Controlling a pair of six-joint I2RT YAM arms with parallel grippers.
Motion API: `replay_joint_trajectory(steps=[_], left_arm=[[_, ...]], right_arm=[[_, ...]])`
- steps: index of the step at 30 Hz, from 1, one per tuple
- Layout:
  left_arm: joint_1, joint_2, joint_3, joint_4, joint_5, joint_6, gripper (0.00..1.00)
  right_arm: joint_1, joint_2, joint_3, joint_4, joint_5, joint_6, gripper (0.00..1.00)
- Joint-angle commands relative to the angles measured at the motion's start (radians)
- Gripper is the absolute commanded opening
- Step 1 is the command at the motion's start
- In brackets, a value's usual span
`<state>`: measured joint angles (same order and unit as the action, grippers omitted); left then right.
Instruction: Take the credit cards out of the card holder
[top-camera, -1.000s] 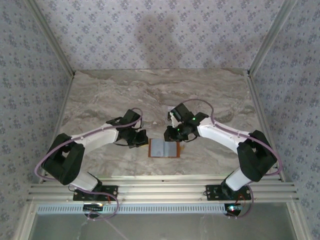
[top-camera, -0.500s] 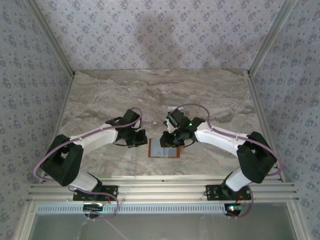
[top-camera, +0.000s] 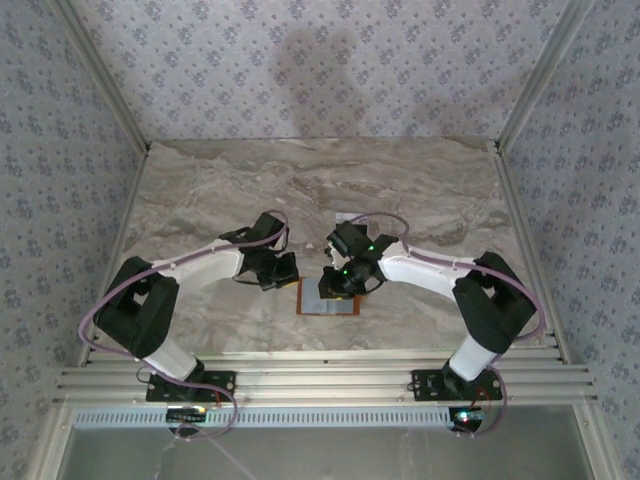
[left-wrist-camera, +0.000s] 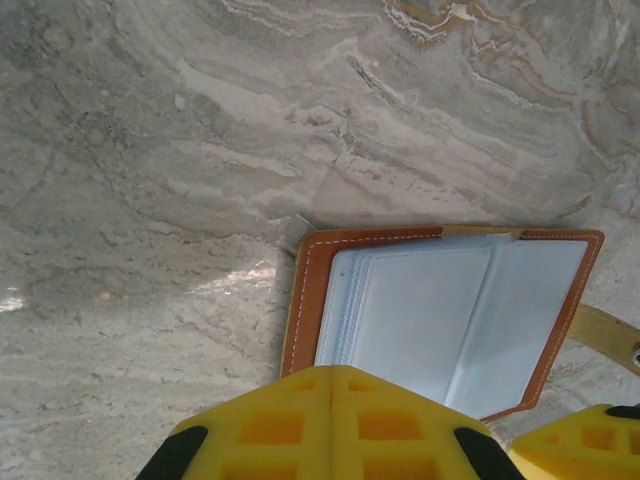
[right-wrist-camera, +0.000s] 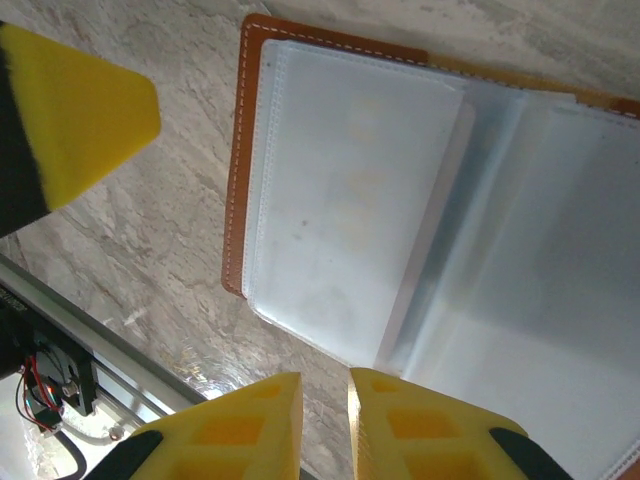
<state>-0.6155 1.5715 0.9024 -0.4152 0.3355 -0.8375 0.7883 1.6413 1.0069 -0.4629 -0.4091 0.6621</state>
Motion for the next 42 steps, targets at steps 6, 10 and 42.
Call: replay_joint_trajectory(steps=[6, 10, 42], left_arm=[[-0.001, -0.076, -0.048, 0.019, 0.006, -0.051, 0.07], [-0.001, -0.073, -0.051, 0.038, 0.012, -0.037, 0.07], [0.043, -0.123, -0.128, 0.078, 0.054, -0.011, 0.06]], right_arm=[[0.019, 0.047, 0.049, 0.012, -0.013, 0.018, 0.20], [0.029, 0.074, 0.071, 0.034, -0.006, 0.040, 0.21], [0.097, 0.211, 0.135, -0.010, 0.111, 0.108, 0.19]])
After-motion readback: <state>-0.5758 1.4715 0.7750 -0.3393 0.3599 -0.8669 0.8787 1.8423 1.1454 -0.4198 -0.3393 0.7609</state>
